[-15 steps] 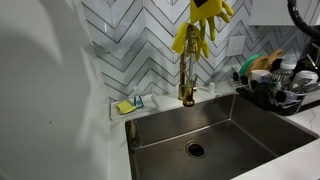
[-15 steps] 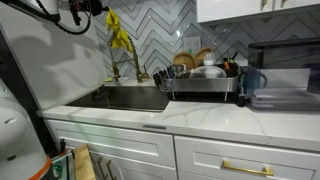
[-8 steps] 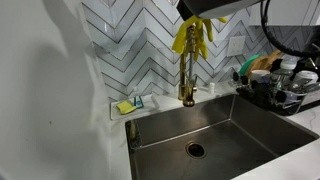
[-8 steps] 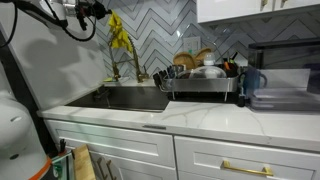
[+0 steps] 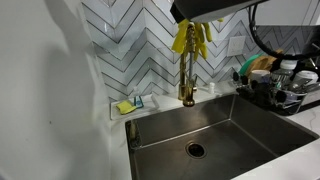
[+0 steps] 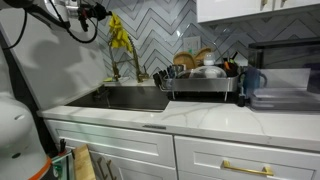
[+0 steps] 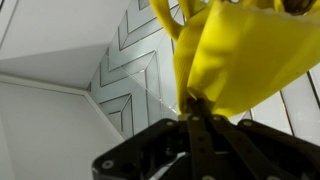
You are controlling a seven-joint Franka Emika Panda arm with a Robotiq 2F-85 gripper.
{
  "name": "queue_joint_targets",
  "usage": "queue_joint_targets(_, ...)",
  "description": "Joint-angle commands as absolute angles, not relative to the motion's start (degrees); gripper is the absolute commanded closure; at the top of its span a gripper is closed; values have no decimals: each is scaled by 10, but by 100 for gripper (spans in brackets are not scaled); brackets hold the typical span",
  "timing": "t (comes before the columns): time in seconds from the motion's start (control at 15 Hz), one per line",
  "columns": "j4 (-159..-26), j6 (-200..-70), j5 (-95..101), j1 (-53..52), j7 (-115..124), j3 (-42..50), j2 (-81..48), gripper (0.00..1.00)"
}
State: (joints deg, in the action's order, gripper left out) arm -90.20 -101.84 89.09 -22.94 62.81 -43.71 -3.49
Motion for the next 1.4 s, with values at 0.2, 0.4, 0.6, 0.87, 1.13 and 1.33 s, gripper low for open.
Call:
queue_joint_targets(0.2, -871, -1004, 939, -278, 669, -415, -59, 100)
queue_joint_targets(0.4, -863, -1003, 964, -289, 690, -407, -65, 100)
queue_joint_targets(0.6, -861, -1005, 968, -300, 696, -401, -78, 100)
queue_joint_targets(0.87, -861, -1007, 969, -316, 698, -393, -101, 100)
queue_joint_targets(1.13, -855, -1018, 966, -331, 704, -385, -113, 100)
queue_joint_targets(1.33, -866, -1024, 951, -338, 666, -379, -114, 100)
